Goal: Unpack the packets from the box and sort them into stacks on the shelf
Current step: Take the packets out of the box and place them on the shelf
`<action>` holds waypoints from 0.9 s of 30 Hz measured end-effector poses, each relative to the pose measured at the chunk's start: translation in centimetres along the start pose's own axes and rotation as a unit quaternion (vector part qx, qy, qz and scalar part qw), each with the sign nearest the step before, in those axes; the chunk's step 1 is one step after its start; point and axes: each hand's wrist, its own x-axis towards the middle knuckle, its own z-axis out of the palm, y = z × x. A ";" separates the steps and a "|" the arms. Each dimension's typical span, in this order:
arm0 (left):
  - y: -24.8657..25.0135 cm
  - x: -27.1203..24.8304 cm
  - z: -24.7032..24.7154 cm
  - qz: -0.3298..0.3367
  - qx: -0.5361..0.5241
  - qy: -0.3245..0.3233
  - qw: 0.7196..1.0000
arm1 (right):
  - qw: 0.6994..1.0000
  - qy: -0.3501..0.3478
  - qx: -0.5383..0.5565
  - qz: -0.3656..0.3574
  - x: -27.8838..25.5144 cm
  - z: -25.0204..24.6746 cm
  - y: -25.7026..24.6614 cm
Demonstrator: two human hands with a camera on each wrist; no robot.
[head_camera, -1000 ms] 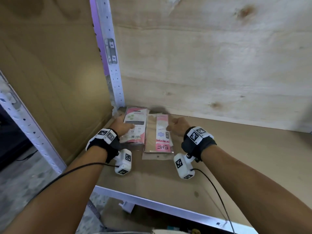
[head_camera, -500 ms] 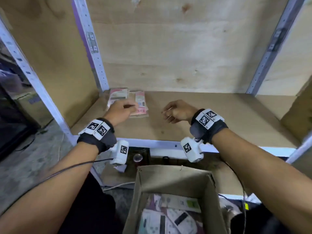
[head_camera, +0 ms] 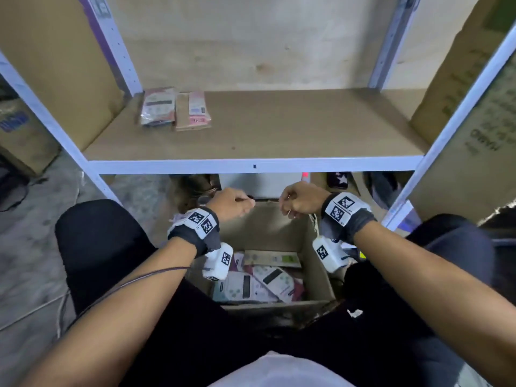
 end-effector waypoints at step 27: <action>-14.3 6.8 13.2 -0.276 0.077 -0.228 0.931 | 0.923 -0.218 -0.227 0.223 13.0 15.9 14.8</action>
